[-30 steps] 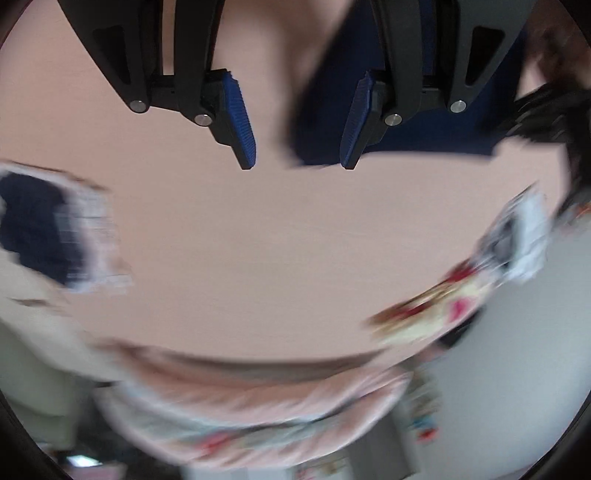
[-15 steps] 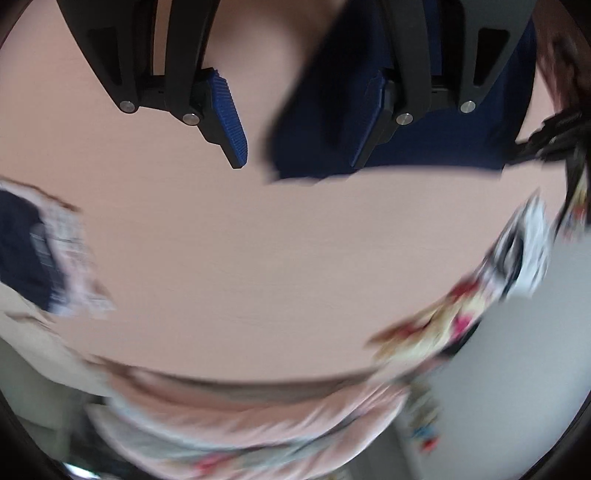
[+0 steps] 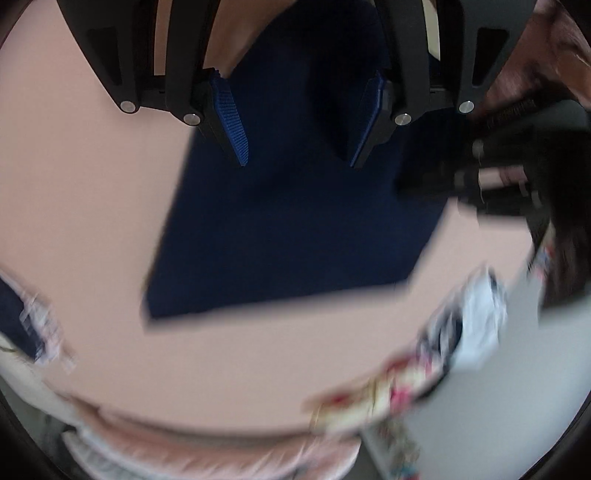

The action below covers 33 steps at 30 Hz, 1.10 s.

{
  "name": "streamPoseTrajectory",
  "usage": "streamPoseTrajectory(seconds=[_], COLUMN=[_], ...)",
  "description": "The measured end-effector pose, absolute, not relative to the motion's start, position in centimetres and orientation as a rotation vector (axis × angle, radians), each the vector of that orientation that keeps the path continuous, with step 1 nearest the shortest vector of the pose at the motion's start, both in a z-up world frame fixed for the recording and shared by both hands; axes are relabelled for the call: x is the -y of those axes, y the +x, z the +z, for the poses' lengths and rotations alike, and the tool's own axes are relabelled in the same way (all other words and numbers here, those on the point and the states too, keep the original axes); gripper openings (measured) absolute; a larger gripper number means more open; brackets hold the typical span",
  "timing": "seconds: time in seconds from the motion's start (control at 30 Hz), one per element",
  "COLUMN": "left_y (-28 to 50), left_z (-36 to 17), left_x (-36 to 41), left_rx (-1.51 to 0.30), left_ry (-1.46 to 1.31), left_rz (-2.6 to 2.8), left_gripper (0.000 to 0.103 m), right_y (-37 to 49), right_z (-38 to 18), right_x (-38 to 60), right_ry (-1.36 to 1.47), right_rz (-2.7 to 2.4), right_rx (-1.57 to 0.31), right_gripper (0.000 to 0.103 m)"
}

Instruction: Fold clothes

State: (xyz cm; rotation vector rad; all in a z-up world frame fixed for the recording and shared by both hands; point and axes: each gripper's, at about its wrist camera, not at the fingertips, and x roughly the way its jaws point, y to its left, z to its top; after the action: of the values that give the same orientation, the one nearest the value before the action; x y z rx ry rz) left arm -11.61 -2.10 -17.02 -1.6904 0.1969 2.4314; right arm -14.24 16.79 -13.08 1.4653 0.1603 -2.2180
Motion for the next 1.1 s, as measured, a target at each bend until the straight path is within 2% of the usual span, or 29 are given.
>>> streamPoseTrajectory(seconds=[0.03,0.07,0.17,0.23,0.3,0.37,0.43,0.5,0.57,0.63,0.77,0.83,0.9,1.03,1.1], left_y=[-11.3,-10.9,-9.8,-8.7,-7.9,-7.8,-7.6,-7.3,-6.9,-6.3,-5.8,-5.4,-4.9,-4.3,-4.1], left_z=[-16.4,-15.9,-13.9,-13.4,-14.2,-16.1,-16.9,-16.0,-15.1,-15.1,-17.0,-17.1,-17.3,-17.6,-17.1], left_x=[2.9,3.8,5.2,4.9,3.8,2.6,2.7,3.5,4.2,4.5,5.4,5.3,5.6,5.5,5.9], left_rx=[-0.121,-0.045,0.113,0.175,0.134,-0.008,-0.031,0.042,0.102,0.246,0.602,0.703,0.729,0.667,0.709], left_ry=[-1.680,-1.669,-1.577,-1.510,-1.515,-1.615,-1.658,-1.637,-1.607,-1.614,-1.604,-1.582,-1.584,-1.669,-1.635], left_rz=[2.456,2.480,2.530,2.465,2.407,2.391,2.396,2.439,2.478,2.408,2.230,2.198,2.194,2.215,2.206], left_gripper=[0.006,0.006,0.006,0.006,0.006,0.006,0.006,0.006,0.006,0.006,0.006,0.006,0.006,0.006,0.007], right_y=[-13.3,-12.7,-11.5,-10.0,-8.9,-8.3,-8.1,-7.9,-6.8,-6.0,-7.0,-7.1,-7.0,-7.1,-7.2], right_z=[-13.8,-13.8,-12.0,-11.1,-11.5,-13.1,-14.1,-13.8,-13.0,-13.0,-14.4,-14.8,-15.3,-15.4,-15.3], right_x=[-16.3,-16.3,-17.9,-18.8,-18.4,-17.3,-17.5,-19.0,-19.9,-20.6,-21.4,-21.1,-20.7,-20.6,-20.6], right_ry=[1.475,1.469,1.443,1.399,1.404,1.479,1.530,1.576,1.539,1.550,1.607,1.623,1.637,1.626,1.614], right_rz=[-2.232,-2.253,-2.400,-2.381,-2.289,-2.242,-2.240,-2.241,-2.281,-2.287,-2.118,-2.111,-2.115,-2.117,-2.116], right_rx=[-0.255,-0.330,-0.382,-0.200,-0.102,-0.191,-0.189,-0.062,-0.050,-0.035,0.281,0.306,0.297,0.244,0.245], right_gripper=[0.046,0.046,0.049,0.049,0.049,0.049,0.056,0.057,0.059,0.059,0.059,0.059,0.059,0.059,0.059])
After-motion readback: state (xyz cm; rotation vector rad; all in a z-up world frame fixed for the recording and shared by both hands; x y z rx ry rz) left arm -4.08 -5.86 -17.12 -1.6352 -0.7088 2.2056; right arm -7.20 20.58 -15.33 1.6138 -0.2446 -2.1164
